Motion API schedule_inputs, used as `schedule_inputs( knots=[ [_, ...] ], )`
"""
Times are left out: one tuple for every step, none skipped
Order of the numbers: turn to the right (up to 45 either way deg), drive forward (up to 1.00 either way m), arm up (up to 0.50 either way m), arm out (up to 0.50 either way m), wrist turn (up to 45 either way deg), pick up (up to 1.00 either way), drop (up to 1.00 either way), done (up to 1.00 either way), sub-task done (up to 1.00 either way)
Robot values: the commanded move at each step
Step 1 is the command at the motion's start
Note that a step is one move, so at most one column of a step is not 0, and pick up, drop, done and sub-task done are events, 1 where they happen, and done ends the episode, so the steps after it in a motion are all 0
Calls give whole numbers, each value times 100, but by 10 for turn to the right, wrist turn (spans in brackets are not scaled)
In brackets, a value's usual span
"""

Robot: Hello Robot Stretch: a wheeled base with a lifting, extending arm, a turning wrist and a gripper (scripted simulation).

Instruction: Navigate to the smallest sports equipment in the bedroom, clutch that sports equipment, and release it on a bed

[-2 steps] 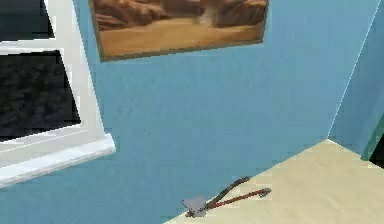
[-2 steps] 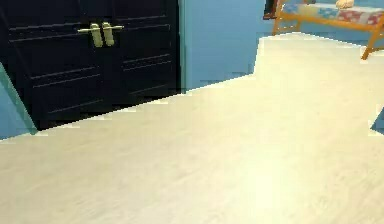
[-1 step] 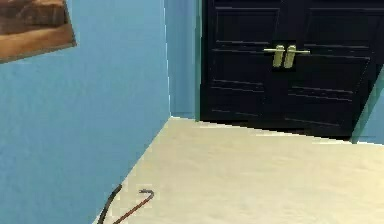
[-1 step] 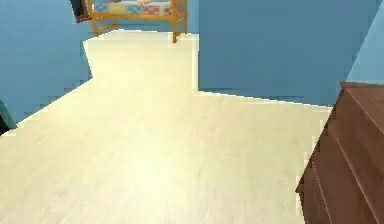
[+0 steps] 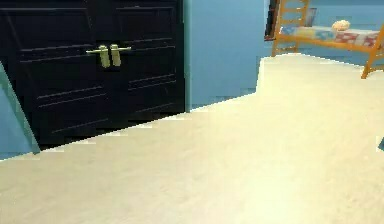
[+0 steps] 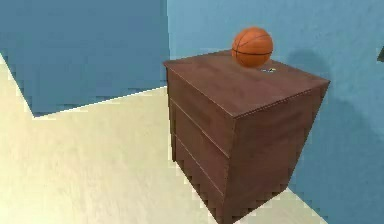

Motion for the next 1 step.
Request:
schedule_inputs(
  knots=[
    [300, 0, 0, 0, 0, 0, 0, 0, 0]
  ],
)
